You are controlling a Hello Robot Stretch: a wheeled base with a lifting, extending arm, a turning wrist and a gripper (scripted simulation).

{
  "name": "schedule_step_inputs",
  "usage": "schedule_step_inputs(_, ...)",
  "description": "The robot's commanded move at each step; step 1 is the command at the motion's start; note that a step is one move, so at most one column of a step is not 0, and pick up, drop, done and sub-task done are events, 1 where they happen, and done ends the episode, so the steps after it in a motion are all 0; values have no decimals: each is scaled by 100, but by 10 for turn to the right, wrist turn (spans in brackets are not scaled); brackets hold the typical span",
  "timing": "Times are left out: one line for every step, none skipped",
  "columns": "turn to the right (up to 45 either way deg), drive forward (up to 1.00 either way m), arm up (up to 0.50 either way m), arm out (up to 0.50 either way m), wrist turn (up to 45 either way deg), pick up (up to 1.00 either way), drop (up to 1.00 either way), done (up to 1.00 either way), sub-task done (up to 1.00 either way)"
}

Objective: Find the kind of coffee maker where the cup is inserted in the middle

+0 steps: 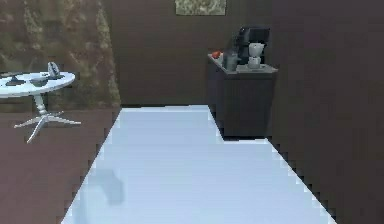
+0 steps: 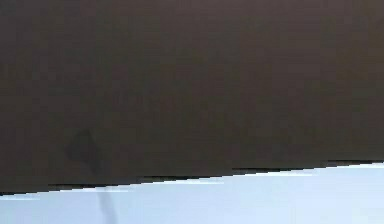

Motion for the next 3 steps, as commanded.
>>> schedule_step_inputs(0,100,0,0,0,0,0,0,0)
schedule_step_inputs(-60,0,0,0,0,0,0,0,0)
schedule_step_inputs(0,60,0,0,0,0,0,0,0)
